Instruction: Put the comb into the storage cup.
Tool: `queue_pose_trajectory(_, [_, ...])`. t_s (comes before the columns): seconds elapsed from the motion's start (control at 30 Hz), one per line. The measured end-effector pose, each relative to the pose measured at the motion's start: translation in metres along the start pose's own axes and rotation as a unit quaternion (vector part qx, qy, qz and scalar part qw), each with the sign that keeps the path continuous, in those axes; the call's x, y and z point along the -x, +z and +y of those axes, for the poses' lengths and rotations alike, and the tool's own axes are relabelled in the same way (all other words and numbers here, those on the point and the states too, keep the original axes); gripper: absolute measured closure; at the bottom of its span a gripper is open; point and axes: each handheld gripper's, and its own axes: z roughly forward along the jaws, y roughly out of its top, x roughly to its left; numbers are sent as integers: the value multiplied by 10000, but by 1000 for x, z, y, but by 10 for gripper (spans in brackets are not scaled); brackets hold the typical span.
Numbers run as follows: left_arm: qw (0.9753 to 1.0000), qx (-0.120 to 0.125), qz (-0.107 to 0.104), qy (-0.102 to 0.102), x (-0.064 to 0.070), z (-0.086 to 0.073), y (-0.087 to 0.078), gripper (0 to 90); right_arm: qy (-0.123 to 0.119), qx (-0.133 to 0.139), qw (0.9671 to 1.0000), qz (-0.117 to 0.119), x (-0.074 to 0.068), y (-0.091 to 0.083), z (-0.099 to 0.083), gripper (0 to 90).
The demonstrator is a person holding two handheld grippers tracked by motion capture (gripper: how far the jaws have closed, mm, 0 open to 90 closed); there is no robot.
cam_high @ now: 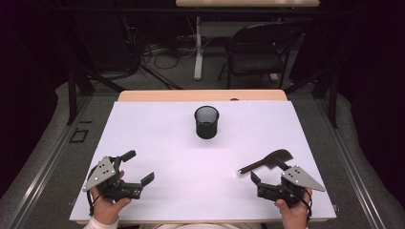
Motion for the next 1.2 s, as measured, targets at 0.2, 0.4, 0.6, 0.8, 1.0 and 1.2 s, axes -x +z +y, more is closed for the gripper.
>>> queue_pose_trajectory(0.2, [9999,-101,-5,17,1,-1,2,5,-53,-140,9999,43,-1,4,-1,0])
queue_pose_trajectory(0.4, [9997,-232,12,106,3,-3,2,5,-74,-202,9997,-63,-3,9,-1,7])
queue_pose_trajectory(0.6, [9996,-270,-35,100,4,-5,4,6,-108,-246,9994,-200,1,14,-1,163])
queue_pose_trajectory(0.8, [9996,-287,29,45,3,-6,3,26,-67,-326,9991,-260,5,21,2,344])
queue_pose_trajectory(1.0, [9995,-293,59,-94,-1,-8,3,26,-177,-462,9983,-309,4,29,3,432])
queue_pose_trajectory(1.2, [9994,-271,18,-213,-3,-10,4,28,-181,-529,9980,-295,1,41,6,463])
